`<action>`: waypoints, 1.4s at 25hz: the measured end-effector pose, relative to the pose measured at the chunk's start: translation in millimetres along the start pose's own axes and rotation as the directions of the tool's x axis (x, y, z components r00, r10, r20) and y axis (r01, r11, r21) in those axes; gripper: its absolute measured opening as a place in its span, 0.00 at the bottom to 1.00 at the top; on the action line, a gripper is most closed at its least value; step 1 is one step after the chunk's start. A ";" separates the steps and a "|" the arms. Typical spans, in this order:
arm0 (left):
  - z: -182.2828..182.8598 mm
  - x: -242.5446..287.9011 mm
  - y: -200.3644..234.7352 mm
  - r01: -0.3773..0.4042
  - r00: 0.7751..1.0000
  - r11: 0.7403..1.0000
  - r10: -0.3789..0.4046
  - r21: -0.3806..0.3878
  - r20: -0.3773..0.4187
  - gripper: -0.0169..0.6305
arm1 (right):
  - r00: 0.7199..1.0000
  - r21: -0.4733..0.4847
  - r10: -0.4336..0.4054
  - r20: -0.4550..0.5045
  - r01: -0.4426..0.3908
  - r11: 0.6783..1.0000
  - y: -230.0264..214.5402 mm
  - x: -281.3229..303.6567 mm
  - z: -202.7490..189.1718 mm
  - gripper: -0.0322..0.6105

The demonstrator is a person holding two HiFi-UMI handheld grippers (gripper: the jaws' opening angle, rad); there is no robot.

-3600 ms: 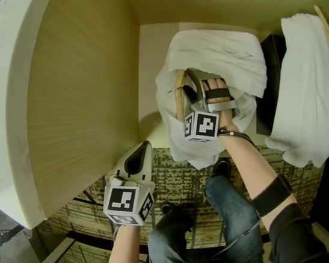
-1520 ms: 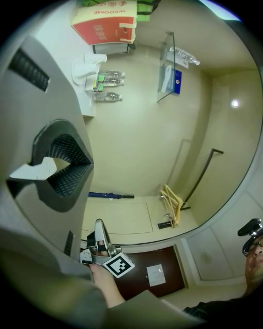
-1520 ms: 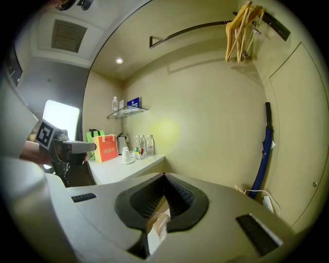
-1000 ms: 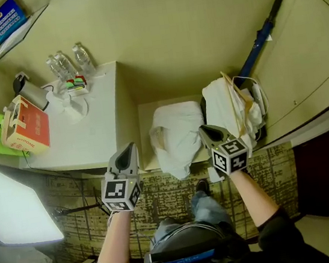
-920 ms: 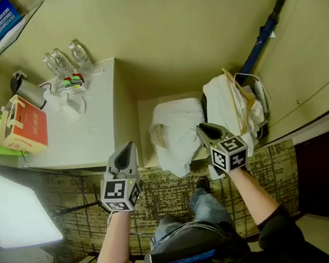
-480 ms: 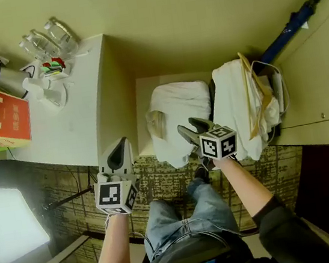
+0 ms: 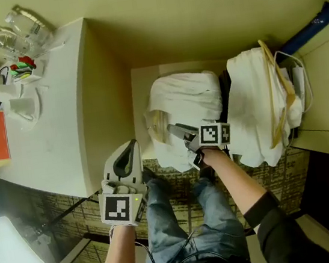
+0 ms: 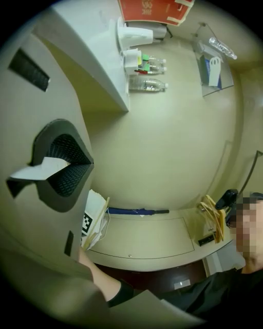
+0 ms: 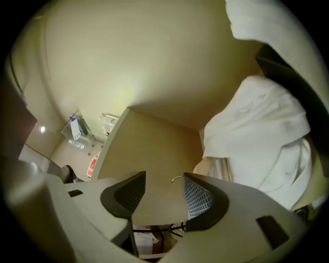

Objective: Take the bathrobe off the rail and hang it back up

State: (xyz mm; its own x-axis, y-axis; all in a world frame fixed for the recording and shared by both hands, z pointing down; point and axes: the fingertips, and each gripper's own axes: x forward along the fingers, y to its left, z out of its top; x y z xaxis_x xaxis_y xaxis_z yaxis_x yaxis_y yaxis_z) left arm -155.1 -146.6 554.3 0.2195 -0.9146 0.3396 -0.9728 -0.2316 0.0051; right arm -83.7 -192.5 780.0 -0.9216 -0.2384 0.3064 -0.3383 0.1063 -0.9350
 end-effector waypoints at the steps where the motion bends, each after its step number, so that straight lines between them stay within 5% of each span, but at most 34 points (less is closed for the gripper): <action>1: -6.4 6.5 4.6 0.003 1.000 1.000 -0.003 -0.008 0.000 0.03 | 1.000 0.041 0.015 0.001 -0.015 0.999 -10.8 12.2 -0.9 0.45; 7: -42.4 21.7 12.2 0.055 0.998 0.997 -0.055 -0.046 0.006 0.03 | 0.999 0.225 -0.004 0.032 -0.004 0.974 -66.2 57.8 -3.7 0.46; 15: -89.7 38.4 26.6 0.058 0.997 0.996 -0.060 -0.063 -0.040 0.03 | 0.999 0.345 0.003 0.037 -0.016 0.938 -106.7 103.8 -9.2 0.46; 35: -146.6 90.2 50.8 0.016 0.997 0.994 -0.024 -0.104 -0.071 0.03 | 1.000 0.359 -0.001 -0.027 0.010 0.933 -135.8 156.9 -27.9 0.49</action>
State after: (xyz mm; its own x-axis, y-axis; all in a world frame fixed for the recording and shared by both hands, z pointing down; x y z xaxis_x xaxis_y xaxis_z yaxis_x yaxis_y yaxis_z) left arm -195.5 -192.3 723.1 0.2368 -0.8831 0.4049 -0.9715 -0.2106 0.1088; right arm -187.7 -217.4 960.0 -0.9262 -0.2124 0.3115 -0.2567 -0.2500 -0.9336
